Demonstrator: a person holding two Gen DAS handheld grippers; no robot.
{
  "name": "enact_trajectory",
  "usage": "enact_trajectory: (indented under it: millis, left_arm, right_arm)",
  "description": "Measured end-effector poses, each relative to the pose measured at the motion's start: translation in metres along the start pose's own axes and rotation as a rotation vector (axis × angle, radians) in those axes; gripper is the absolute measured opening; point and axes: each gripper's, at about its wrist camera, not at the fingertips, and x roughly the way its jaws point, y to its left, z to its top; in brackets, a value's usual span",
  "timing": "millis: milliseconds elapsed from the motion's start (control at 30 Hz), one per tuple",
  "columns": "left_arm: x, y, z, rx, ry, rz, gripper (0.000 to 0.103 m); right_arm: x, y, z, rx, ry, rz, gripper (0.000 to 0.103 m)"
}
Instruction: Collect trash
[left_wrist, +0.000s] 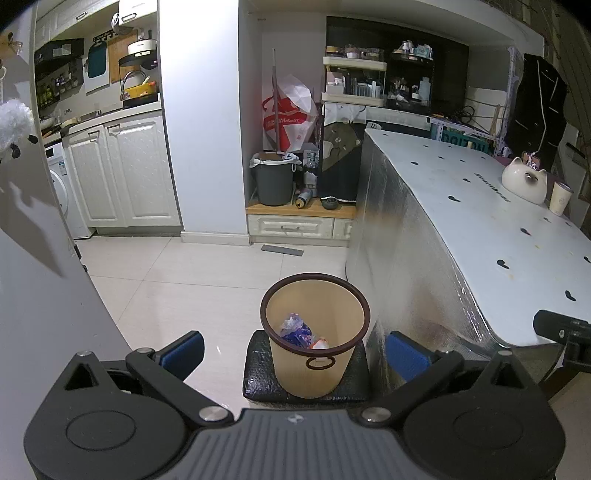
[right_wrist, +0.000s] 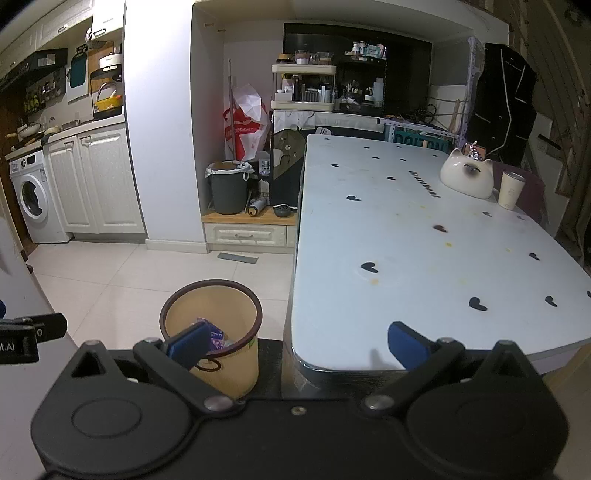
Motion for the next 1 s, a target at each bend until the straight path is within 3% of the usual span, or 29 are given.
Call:
enact_trajectory:
  millis: [1000]
  left_arm:
    - [0.0009,-0.0089,-0.0022,0.004,0.006,-0.011,0.103]
  right_arm:
    - [-0.0002,-0.0006,0.0008,-0.002,0.002,-0.001,0.103]
